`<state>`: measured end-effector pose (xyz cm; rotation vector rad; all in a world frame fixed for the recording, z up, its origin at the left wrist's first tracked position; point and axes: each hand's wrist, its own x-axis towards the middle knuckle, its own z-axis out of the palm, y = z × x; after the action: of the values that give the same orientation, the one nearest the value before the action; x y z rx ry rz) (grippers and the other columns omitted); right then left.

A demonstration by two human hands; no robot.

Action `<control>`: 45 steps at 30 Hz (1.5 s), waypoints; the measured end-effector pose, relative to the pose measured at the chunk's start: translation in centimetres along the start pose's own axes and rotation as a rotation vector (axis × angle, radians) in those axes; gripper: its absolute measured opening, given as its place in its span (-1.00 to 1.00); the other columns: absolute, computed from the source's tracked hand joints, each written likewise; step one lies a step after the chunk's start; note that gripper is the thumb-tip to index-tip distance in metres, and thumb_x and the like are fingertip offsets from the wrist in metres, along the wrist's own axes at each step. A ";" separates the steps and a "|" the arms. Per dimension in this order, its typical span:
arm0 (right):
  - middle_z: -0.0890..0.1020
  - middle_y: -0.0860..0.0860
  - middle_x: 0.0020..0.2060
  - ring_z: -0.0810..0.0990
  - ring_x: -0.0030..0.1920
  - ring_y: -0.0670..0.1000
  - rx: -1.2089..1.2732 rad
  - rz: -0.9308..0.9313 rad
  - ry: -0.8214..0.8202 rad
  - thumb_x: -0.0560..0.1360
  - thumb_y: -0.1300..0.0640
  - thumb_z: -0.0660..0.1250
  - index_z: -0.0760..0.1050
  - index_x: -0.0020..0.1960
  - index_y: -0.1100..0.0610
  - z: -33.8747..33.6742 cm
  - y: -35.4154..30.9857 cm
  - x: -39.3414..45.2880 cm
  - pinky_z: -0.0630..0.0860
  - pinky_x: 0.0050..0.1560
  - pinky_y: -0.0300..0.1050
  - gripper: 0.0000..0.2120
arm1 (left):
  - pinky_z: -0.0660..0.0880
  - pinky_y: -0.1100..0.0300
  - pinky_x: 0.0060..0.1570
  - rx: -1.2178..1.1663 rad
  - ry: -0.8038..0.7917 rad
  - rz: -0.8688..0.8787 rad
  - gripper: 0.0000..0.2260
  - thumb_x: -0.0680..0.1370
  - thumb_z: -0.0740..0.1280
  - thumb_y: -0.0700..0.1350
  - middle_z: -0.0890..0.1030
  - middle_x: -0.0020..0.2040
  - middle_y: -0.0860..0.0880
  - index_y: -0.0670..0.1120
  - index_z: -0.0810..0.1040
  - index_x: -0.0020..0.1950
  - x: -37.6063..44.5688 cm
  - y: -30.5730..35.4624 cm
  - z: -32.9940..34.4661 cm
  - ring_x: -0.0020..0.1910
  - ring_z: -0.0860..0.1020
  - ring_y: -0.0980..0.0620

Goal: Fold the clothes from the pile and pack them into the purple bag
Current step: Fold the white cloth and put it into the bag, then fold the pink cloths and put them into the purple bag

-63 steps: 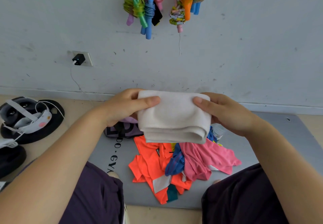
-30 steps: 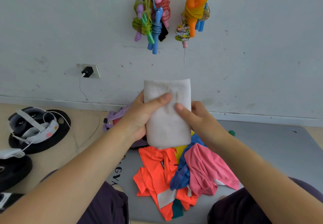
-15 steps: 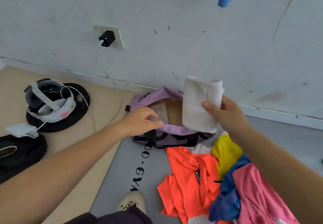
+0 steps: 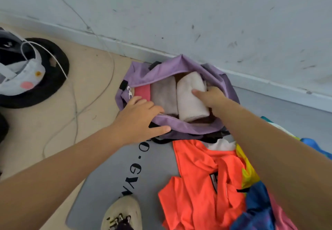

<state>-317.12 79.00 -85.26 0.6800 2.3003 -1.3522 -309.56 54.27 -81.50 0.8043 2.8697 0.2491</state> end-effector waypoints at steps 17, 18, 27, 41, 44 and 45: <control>0.68 0.02 -0.27 0.66 -0.30 -0.01 0.213 -0.311 0.024 0.56 0.22 0.32 0.58 -0.10 0.06 -6.4 4.2 -12.8 0.60 -0.14 -0.08 -0.88 | 0.36 -0.03 0.00 -0.146 0.327 0.098 -0.73 0.50 0.34 0.07 0.53 -0.08 -0.10 -0.14 0.58 -0.07 1.4 7.8 -0.6 -0.05 0.50 -0.14; 0.66 0.03 -0.30 0.64 -0.34 -0.01 0.200 -0.275 0.089 0.57 0.24 0.31 0.56 -0.11 0.07 -7.5 6.1 -14.3 0.57 -0.21 -0.10 -0.87 | 0.38 -0.02 -0.09 -0.217 0.361 0.137 -0.76 0.49 0.33 0.04 0.52 -0.15 -0.10 -0.15 0.56 -0.15 1.5 9.7 -0.3 -0.12 0.50 -0.13; 0.46 0.05 0.17 0.46 0.13 -0.01 0.040 0.105 0.672 0.39 -0.02 0.52 0.41 0.26 0.09 -12.3 22.9 -23.6 0.44 0.21 -0.05 -0.47 | 0.41 0.16 -0.06 -0.582 -0.385 0.212 -0.76 0.55 0.37 0.05 0.63 -0.02 -0.04 -0.10 0.62 0.07 1.7 23.3 8.1 -0.04 0.56 -0.03; 0.60 0.12 -0.31 0.53 -0.29 0.02 0.497 -0.206 0.170 0.48 0.27 0.43 0.57 -0.13 0.26 -15.1 14.9 -26.4 0.52 -0.24 -0.16 -0.94 | 0.62 0.04 0.00 -1.234 -0.569 -0.077 -0.72 0.41 0.44 0.13 0.70 0.04 -0.04 0.10 0.62 0.08 2.5 26.8 -1.4 -0.01 0.67 0.03; 0.66 0.17 -0.20 0.64 -0.20 0.09 0.572 -0.326 0.021 0.53 0.33 0.34 0.58 0.06 0.35 -16.2 9.8 -29.6 0.61 -0.05 -0.10 -0.86 | 0.54 -0.01 0.14 -1.091 -0.422 -0.027 -0.54 0.40 0.47 0.17 0.69 0.02 -0.06 -0.12 0.57 0.13 1.8 26.0 -8.4 0.00 0.63 0.04; 0.67 0.17 -0.18 0.66 -0.17 0.10 0.567 -0.356 -0.009 0.55 0.31 0.33 0.59 0.07 0.34 -16.7 8.1 -31.1 0.61 -0.02 -0.07 -0.86 | 0.52 0.06 0.08 -1.005 -0.356 0.005 -0.55 0.41 0.46 0.18 0.67 -0.04 -0.02 -0.13 0.56 0.09 1.1 26.0 -11.0 -0.06 0.59 0.10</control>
<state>-288.66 90.57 -66.12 0.4223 2.0958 -2.2080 -299.59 75.47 -65.74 0.5451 1.9913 1.2519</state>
